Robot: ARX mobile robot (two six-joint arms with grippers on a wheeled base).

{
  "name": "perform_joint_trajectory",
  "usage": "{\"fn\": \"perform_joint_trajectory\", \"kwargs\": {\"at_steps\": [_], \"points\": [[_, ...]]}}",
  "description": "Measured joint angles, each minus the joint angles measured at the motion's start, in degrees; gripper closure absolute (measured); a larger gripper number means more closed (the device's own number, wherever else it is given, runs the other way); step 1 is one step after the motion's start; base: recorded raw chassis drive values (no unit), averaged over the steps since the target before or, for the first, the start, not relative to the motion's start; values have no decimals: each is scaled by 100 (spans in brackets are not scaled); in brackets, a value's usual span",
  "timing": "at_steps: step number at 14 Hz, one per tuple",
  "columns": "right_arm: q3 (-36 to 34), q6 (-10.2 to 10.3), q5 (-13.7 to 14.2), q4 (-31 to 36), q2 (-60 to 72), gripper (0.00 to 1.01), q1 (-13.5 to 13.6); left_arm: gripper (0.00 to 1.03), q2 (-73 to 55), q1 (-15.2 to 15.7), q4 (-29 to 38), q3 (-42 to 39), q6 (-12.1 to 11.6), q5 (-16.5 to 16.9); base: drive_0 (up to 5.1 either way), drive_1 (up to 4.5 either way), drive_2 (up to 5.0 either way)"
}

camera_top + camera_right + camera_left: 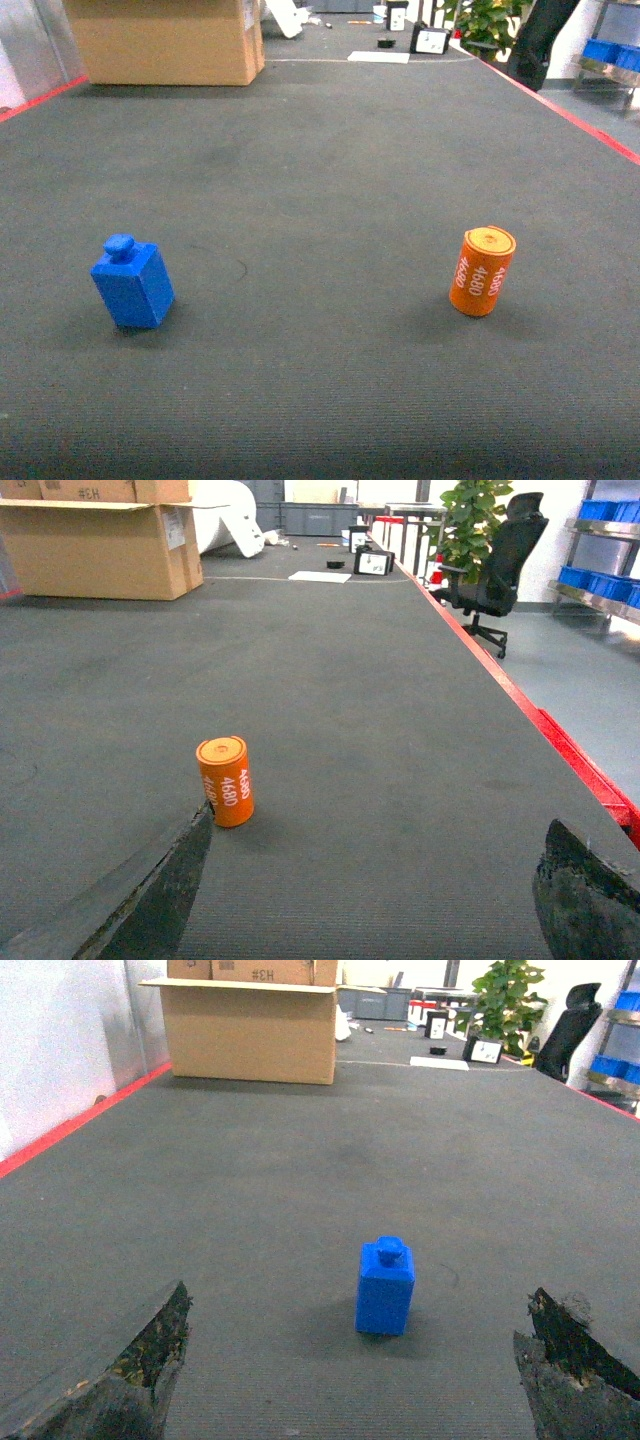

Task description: Sort blue parts and orange caps into right shelf containers

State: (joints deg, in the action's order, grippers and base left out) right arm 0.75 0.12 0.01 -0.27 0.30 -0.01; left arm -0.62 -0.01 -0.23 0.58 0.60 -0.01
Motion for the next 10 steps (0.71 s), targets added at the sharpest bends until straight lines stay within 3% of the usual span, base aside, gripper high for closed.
{"fn": "perform_joint_trajectory", "kwargs": {"at_steps": [7,8,9,10], "points": [[7,7,61,-72,15,3,15,5,-20,-33,-66,9,4,-98,0,0,0],[166,186,702,-490,393,3,330,5,-428,-501,-76,85,140,-1054,0,0,0],[214,315,1130,-170,1051,3,638,5,-1268,-955,520,184,227,-1746,0,0,0],[240,389,1213,387,1604,3,793,5,-2048,-1062,1182,262,243,-1987,0,0,0]]}}
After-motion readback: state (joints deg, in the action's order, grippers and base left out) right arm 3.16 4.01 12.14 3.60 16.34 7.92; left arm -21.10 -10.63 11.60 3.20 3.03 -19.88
